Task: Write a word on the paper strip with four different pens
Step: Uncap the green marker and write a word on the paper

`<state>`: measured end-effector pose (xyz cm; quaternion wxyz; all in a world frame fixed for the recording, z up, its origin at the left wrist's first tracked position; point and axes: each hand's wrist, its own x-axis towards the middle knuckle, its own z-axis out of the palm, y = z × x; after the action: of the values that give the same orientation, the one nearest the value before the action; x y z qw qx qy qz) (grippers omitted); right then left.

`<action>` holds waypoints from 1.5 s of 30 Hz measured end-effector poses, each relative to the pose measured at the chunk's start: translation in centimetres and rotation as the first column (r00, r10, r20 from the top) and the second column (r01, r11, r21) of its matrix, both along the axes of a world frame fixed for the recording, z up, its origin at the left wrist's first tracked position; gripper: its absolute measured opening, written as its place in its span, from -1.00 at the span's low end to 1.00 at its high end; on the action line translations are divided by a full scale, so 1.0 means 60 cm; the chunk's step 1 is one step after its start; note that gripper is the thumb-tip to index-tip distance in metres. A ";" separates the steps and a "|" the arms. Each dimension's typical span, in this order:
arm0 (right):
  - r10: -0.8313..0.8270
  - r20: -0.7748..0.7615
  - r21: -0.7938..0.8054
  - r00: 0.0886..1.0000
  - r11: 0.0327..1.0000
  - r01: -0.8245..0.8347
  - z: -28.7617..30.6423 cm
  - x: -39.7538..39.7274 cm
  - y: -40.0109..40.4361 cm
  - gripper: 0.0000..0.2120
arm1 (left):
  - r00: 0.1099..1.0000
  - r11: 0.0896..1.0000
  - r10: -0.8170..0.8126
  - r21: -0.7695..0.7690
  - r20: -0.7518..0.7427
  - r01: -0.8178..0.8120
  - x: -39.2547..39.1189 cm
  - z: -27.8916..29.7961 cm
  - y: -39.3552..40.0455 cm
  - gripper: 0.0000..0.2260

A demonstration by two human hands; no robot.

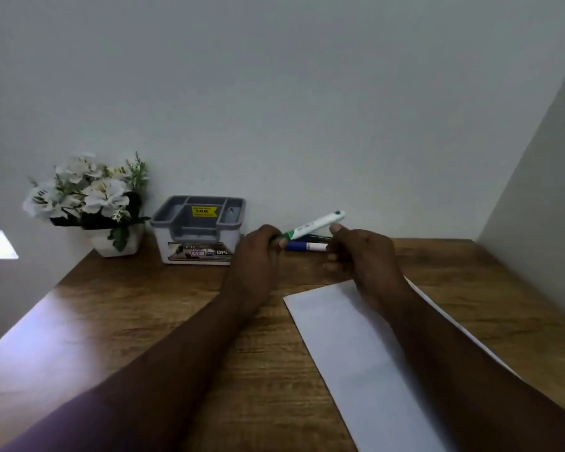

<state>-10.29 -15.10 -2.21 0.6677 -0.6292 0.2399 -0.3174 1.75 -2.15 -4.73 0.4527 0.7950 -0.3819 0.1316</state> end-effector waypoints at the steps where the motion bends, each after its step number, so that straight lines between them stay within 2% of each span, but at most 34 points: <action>1: -0.006 -0.007 -0.002 1.000 1.000 0.006 0.003 -0.001 0.001 -0.66 | 0.999 0.997 -0.044 -0.061 -0.026 0.042 -0.011 0.005 0.002 -0.86; 5: 0.177 -0.023 -0.009 0.984 0.984 -0.177 0.005 0.005 0.020 -0.61 | 0.953 0.953 -0.291 -0.060 0.087 0.297 -0.051 0.008 -0.009 -0.80; 9: 0.242 0.037 0.068 0.970 0.967 -0.244 0.003 0.002 0.022 -0.66 | 0.915 0.918 -0.391 -0.030 0.096 0.396 -0.059 0.009 -0.014 -0.81; 11: 0.300 0.045 0.120 0.953 0.945 -0.303 -0.001 0.002 0.026 -0.61 | 0.906 0.905 -0.421 -0.041 0.041 0.423 -0.064 0.007 -0.014 -0.89; 14: 0.306 0.115 0.215 0.945 0.921 -0.325 -0.007 0.003 0.025 -0.63 | 0.915 0.918 -0.397 -0.045 -0.075 0.394 -0.063 0.013 -0.019 -0.87; 18: 0.218 0.251 0.289 0.943 0.913 -0.288 -0.014 -0.007 -0.004 -0.69 | 0.932 0.983 -0.172 0.006 -0.319 0.184 -0.011 0.035 0.010 -0.64; 20: 0.200 0.239 0.256 0.950 0.931 -0.261 -0.021 -0.005 -0.006 -0.71 | 0.890 0.964 -0.235 0.025 -0.391 0.265 -0.012 0.038 0.022 -0.62; 22: 0.200 0.202 0.201 0.959 0.949 -0.241 -0.027 0.000 0.000 -0.78 | 0.893 0.927 -0.281 0.142 -0.352 0.347 -0.030 0.033 0.023 -0.64; 25: 0.253 0.121 0.152 0.960 0.951 -0.270 -0.028 -0.002 0.002 -0.73 | 0.959 0.831 -0.270 0.483 -0.082 0.275 -0.034 0.019 0.042 -0.89; 27: 0.313 0.047 0.135 0.949 0.939 -0.316 -0.028 -0.006 -0.005 -0.71 | 0.954 0.776 -0.291 0.567 -0.068 0.277 -0.029 0.013 0.065 -0.78; 32: 0.440 -0.066 0.075 0.896 0.897 -0.435 -0.022 -0.002 -0.009 -0.74 | 0.931 0.759 -0.345 0.549 -0.116 0.350 -0.034 0.014 0.074 -0.75; 34: 0.426 -0.108 0.028 0.898 0.904 -0.426 -0.014 -0.001 -0.003 -0.80 | 0.929 0.773 -0.348 0.521 -0.128 0.361 -0.030 0.013 0.074 -0.76; 37: 0.377 -0.119 -0.059 0.919 0.921 -0.385 -0.004 -0.013 0.013 -0.89 | 0.911 0.777 -0.340 0.477 -0.232 0.412 -0.021 0.017 0.073 -0.78; 39: 0.369 -0.133 -0.089 0.920 0.920 -0.382 -0.003 -0.027 0.023 -0.83 | 0.889 0.782 -0.330 0.436 -0.317 0.445 -0.012 0.017 0.070 -0.84; 45: 0.339 -0.248 -0.049 0.907 0.931 -0.362 -0.021 -0.035 0.033 -0.88 | 0.843 0.810 -0.316 0.339 -0.434 0.479 -0.004 0.014 0.066 -0.91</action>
<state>-12.38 -13.11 -3.44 0.6504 -0.7258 0.1854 -0.1262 1.51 1.78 -3.88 0.3429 0.7859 -0.4729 -0.2030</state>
